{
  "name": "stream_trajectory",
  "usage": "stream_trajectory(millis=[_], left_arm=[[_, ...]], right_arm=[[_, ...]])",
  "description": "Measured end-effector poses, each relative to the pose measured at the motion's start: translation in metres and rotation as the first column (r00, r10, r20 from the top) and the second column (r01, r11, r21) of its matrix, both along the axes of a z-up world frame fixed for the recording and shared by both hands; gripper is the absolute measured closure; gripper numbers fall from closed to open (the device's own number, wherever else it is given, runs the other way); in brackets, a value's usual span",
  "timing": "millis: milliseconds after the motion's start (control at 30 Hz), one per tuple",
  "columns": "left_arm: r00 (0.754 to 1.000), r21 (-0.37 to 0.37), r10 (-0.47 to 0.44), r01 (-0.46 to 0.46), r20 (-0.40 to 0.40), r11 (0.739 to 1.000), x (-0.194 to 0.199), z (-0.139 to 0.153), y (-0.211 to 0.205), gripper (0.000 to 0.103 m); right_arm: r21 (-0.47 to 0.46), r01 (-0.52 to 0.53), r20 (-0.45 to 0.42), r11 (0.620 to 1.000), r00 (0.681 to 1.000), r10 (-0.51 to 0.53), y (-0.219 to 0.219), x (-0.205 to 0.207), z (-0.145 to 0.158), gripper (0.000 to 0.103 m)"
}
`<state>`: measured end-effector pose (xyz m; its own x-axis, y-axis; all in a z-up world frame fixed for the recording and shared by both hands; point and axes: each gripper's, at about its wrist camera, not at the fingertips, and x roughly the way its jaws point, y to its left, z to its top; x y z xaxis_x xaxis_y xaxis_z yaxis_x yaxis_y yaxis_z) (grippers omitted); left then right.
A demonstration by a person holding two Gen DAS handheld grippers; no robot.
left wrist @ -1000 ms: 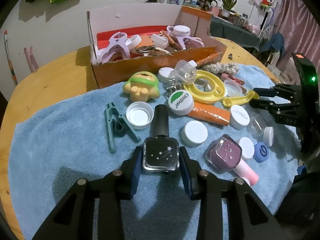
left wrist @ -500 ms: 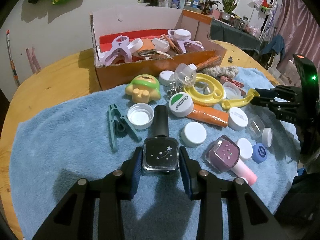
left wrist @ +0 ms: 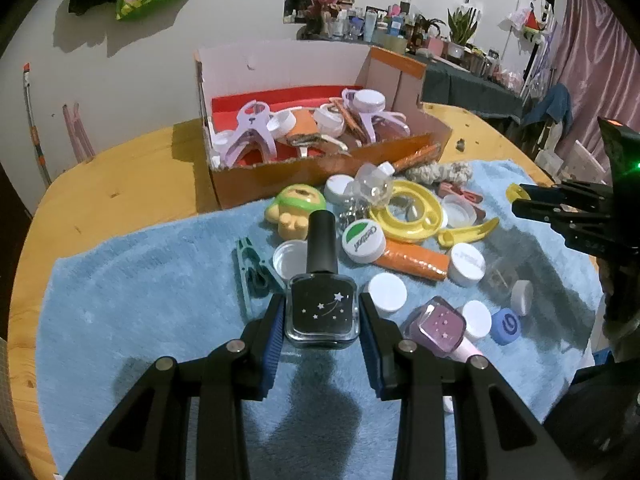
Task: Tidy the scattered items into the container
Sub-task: 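Carry both held items over the red-lined cardboard box with both grippers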
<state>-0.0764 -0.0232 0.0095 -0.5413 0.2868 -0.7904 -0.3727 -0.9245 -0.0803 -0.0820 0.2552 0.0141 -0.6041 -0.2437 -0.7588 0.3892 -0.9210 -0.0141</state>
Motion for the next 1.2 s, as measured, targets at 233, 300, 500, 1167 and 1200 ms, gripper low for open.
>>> stream_trajectory(millis=[233,300,500,1167,1200], left_arm=[[0.999,-0.008,-0.004,0.004,-0.044,1.000,0.002,0.017,0.003,0.065],[0.999,-0.012,-0.008,0.008,-0.053,1.000,0.002,0.021,0.004,0.065],[0.997,-0.010,-0.013,0.012,-0.081,1.000,0.003,0.035,0.007,0.065],[0.991,-0.015,-0.016,0.014,-0.135,1.000,-0.016,0.070,0.017,0.065],[0.991,-0.015,-0.016,0.014,-0.136,1.000,-0.018,0.072,0.018,0.065]], right_arm=[[-0.005,-0.018,-0.046,1.000,0.999,0.018,-0.007,0.003,0.023,0.074],[-0.004,-0.025,-0.057,1.000,0.998,0.024,-0.008,0.003,0.028,0.074],[-0.010,-0.046,-0.088,0.999,0.995,0.045,-0.016,0.002,0.043,0.074],[-0.029,-0.134,-0.152,0.991,0.980,0.128,-0.039,-0.015,0.084,0.074],[-0.028,-0.138,-0.154,0.990,0.979,0.133,-0.041,-0.017,0.086,0.074]])
